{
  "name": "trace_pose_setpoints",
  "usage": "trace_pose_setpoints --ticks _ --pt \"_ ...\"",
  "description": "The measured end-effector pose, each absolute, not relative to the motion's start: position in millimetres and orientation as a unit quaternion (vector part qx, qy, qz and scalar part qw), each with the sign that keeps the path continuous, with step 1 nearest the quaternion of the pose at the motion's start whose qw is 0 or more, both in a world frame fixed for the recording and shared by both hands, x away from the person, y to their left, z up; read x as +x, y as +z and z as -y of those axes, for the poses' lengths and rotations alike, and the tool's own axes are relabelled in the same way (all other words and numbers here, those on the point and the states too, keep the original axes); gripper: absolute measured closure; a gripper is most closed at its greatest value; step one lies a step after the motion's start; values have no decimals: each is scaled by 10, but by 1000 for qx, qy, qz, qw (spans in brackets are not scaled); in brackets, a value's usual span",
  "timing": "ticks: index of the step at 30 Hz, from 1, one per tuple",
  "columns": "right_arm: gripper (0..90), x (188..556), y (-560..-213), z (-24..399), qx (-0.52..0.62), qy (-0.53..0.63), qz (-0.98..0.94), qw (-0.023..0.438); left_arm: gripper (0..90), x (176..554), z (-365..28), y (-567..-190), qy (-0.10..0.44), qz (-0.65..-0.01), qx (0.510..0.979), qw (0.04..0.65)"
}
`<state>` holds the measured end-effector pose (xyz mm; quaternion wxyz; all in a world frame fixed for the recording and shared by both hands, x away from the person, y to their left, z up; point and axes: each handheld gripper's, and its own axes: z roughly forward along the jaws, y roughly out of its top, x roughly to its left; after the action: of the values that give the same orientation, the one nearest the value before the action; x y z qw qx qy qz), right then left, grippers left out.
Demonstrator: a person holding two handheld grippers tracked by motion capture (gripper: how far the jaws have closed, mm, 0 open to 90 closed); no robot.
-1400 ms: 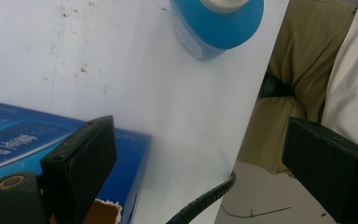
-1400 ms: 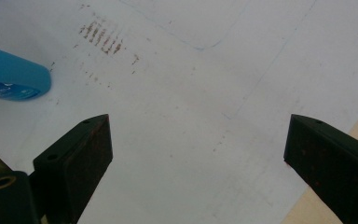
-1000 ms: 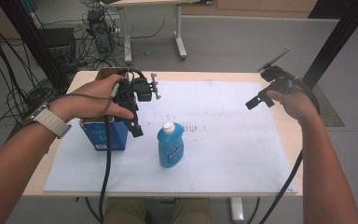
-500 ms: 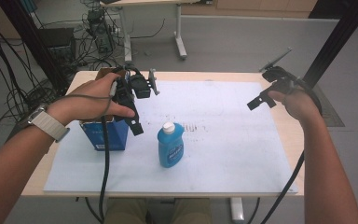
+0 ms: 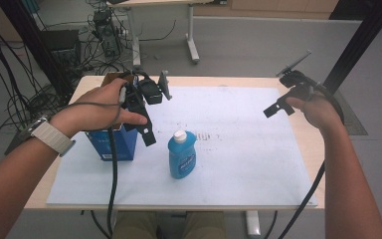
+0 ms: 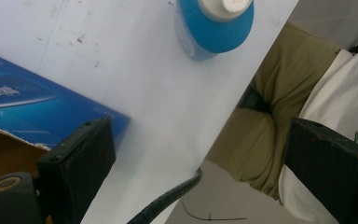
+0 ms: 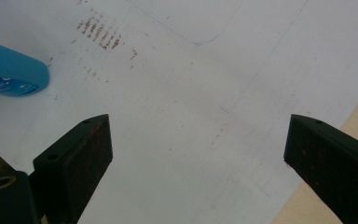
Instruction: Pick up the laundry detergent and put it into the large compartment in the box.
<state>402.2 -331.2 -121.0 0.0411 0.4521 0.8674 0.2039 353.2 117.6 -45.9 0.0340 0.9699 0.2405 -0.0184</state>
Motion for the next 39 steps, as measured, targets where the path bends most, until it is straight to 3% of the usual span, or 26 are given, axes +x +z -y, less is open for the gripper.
trace_pose_setpoints --ticks 20,39 --pt "75 3976 -1211 3367 456 207 -865 42 91 3559 -996 -338 -32 -307 950 45" --pt "75 3993 -1275 3410 452 215 -865 38 90 3631 -596 -501 -17 -353 935 28"
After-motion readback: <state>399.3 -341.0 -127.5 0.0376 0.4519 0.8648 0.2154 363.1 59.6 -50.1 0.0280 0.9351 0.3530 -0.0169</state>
